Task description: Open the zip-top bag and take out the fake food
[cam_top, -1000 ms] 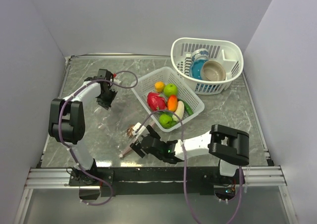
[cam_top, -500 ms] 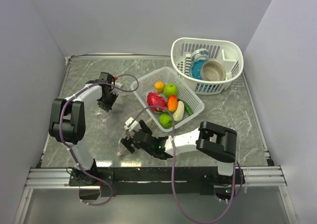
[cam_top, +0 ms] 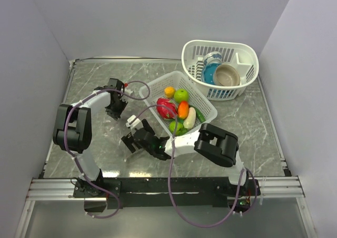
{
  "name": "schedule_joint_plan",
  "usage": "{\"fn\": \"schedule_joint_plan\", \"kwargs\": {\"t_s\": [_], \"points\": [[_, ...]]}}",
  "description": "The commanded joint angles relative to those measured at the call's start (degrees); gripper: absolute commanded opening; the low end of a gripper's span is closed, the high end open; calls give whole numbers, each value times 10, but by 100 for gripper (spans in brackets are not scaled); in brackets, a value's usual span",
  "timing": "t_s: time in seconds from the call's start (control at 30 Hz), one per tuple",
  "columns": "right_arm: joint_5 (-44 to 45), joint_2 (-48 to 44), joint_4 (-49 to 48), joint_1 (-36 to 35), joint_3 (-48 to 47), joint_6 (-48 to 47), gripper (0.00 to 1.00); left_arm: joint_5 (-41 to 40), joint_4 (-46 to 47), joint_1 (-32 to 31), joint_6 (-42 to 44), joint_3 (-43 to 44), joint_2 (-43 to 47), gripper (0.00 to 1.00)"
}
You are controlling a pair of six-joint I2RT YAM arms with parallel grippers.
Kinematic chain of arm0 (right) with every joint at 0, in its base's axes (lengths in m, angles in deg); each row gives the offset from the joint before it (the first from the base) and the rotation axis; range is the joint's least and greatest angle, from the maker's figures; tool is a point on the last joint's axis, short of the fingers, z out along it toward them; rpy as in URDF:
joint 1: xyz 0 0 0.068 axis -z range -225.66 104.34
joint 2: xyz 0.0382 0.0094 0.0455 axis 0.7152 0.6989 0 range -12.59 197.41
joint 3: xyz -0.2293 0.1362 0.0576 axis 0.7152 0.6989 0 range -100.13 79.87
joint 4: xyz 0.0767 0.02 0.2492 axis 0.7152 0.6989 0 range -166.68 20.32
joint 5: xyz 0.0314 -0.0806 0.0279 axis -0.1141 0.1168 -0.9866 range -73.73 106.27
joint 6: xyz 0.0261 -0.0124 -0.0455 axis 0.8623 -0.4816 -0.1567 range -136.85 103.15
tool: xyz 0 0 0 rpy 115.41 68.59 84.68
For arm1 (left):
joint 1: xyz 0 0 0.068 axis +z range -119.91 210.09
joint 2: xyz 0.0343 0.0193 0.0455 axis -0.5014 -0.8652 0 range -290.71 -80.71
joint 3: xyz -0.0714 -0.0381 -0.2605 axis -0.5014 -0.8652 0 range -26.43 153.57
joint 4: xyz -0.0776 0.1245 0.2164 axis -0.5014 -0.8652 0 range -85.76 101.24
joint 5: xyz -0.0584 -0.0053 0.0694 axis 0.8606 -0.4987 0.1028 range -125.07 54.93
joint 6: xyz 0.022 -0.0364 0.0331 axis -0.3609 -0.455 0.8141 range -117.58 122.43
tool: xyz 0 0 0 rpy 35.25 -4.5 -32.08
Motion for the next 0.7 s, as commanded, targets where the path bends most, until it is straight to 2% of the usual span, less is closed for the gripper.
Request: {"fn": "schedule_joint_plan", "kwargs": {"t_s": [0.0,0.17,0.4,0.5,0.53,0.67], "points": [[-16,2,-1,6,-8,17,100,-5,4,-3,10,-1,-2,1],[-20,-11,4,6,24,26,97,-14,10,-3,11,-3,-3,1],[-27,-50,2,2,70,41,84,-33,17,-1,11,-2,-3,1],[-21,-76,-9,0,100,43,67,-36,17,-1,8,2,-7,1],[-18,-85,-10,-1,105,42,58,-38,17,0,7,1,-8,1],[3,-155,7,-16,120,22,53,-62,27,5,7,0,-10,1]]}}
